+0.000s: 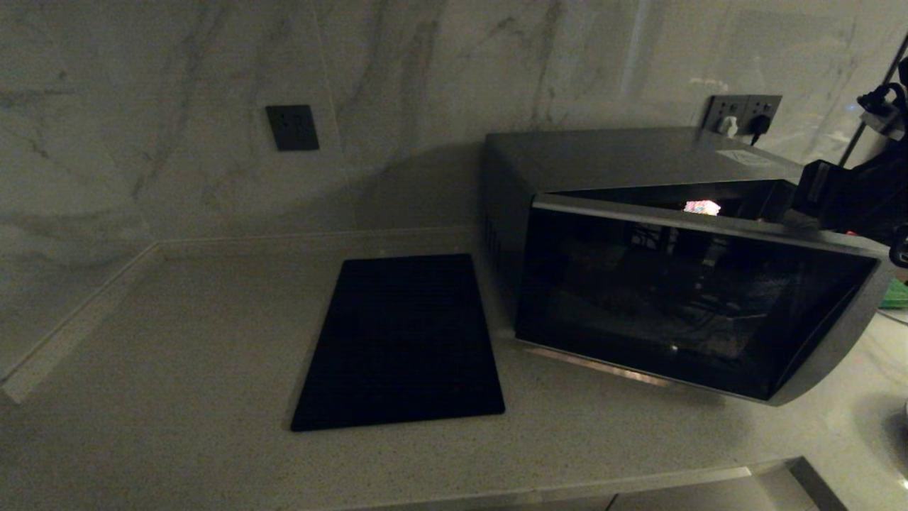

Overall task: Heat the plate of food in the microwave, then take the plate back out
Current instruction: Open the microwave oven

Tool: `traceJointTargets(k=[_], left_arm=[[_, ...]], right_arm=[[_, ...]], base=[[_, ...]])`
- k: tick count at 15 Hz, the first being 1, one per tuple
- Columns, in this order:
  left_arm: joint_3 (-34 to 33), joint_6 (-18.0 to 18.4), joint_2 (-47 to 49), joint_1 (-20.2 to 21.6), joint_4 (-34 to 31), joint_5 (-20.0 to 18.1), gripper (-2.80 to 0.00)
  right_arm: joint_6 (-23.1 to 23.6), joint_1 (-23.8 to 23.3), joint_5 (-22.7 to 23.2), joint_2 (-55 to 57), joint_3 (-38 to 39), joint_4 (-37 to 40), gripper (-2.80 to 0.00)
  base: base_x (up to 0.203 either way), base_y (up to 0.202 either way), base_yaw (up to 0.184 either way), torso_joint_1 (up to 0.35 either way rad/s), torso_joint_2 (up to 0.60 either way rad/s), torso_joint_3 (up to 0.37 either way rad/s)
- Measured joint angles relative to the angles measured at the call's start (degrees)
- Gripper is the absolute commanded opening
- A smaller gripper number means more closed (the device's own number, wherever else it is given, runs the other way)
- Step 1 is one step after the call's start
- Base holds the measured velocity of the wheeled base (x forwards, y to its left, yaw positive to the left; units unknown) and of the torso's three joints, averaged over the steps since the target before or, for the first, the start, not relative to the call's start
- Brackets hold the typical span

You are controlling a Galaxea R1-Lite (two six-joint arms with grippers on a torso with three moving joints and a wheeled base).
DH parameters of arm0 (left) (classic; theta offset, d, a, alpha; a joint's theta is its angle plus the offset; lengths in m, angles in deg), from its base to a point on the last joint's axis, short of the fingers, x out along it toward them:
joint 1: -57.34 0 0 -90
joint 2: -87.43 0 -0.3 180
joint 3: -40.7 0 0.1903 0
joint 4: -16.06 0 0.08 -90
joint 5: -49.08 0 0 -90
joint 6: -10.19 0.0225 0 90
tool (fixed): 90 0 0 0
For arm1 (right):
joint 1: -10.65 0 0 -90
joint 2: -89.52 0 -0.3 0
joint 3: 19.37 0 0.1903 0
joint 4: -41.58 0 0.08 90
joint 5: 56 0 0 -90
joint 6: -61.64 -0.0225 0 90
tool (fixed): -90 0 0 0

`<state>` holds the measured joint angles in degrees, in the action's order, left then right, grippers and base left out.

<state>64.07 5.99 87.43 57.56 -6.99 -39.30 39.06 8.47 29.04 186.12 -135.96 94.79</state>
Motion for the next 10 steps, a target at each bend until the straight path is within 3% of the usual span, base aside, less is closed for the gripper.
traceJointTargets(k=[4,10], left_arm=[[0.0,0.0,0.0,0.0,0.0,0.0,-2.8],[0.0,0.0,0.0,0.0,0.0,0.0,-2.8]], right_arm=[[0.0,6.0,-0.8,-4.2,4.0,0.5,-2.8],[-0.2,9.8,-1.8,-7.6,6.9,1.4,-2.8]], base=[[0.0,0.0,0.0,0.0,0.0,0.0],[0.0,0.0,0.0,0.0,0.0,0.0]])
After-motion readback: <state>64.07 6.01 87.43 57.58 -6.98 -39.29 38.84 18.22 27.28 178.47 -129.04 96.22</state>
